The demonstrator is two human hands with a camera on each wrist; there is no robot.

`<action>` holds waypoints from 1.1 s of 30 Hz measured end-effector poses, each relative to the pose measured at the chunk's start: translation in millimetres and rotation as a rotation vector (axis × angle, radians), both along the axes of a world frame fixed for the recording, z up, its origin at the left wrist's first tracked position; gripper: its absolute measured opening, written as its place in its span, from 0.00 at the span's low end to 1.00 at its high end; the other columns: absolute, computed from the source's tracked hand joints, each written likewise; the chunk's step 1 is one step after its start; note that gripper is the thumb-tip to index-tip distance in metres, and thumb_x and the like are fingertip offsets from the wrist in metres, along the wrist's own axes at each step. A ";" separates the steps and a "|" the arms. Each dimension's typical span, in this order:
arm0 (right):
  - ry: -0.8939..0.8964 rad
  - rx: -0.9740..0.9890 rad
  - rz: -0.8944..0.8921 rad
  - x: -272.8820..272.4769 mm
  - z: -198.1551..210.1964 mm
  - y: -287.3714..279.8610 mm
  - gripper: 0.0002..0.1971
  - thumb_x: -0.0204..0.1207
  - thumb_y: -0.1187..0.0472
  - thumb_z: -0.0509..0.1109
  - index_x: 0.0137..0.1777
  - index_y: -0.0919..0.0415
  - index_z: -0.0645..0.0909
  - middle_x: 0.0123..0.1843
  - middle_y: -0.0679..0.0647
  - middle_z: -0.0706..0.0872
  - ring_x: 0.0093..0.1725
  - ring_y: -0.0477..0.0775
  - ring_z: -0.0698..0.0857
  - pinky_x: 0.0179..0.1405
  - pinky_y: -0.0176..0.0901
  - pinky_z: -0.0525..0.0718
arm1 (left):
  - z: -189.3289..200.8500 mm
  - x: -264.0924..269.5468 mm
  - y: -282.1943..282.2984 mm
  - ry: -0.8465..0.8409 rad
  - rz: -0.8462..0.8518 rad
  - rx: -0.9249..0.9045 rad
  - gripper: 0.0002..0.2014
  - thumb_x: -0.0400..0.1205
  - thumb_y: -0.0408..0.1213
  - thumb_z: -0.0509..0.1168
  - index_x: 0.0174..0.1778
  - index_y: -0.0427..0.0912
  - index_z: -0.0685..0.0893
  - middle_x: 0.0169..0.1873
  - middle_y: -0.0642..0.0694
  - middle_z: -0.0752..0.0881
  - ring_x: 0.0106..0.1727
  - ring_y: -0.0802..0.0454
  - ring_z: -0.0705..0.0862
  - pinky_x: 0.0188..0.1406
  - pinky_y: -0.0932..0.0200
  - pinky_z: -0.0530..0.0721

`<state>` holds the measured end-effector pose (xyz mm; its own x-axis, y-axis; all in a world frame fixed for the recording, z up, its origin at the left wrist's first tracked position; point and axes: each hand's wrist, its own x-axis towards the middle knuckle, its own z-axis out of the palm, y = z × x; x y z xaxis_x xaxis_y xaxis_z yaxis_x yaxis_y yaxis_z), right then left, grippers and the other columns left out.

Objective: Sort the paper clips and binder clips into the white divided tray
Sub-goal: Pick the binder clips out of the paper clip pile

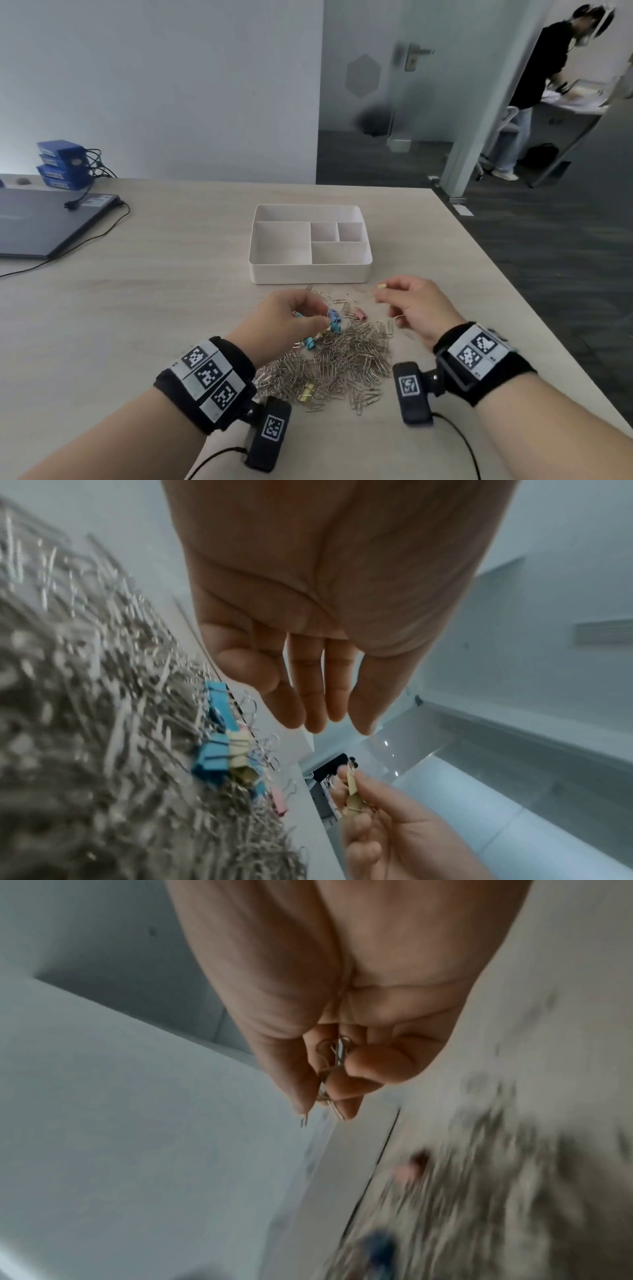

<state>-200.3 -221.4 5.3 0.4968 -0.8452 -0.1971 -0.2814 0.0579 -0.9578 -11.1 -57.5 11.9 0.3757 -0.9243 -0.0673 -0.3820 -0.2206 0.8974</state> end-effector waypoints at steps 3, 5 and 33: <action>0.148 -0.131 -0.111 -17.7 -4.7 -40.0 0.06 0.75 0.64 0.78 0.50 0.58 0.89 0.40 0.54 0.89 0.31 0.49 0.81 0.27 0.42 0.77 | 1.2 7.2 8.9 -0.256 -0.174 0.124 0.07 0.75 0.51 0.78 0.46 0.58 0.90 0.41 0.62 0.90 0.34 0.71 0.84 0.37 0.69 0.79; 0.268 -0.156 -0.077 -25.9 -8.7 -57.2 0.04 0.76 0.66 0.76 0.49 0.59 0.88 0.38 0.55 0.87 0.31 0.50 0.81 0.27 0.42 0.76 | 2.0 7.4 14.1 -0.386 -0.311 0.218 0.11 0.73 0.55 0.78 0.48 0.61 0.89 0.42 0.66 0.89 0.39 0.70 0.85 0.42 0.66 0.84; 0.108 -0.210 0.531 10.1 26.5 64.8 0.12 0.77 0.57 0.77 0.59 0.46 0.87 0.55 0.47 0.90 0.47 0.52 0.91 0.37 0.46 0.91 | 2.5 8.8 12.3 0.319 -0.104 0.107 0.02 0.80 0.37 0.73 0.43 0.44 0.88 0.35 0.49 0.89 0.36 0.55 0.87 0.28 0.60 0.77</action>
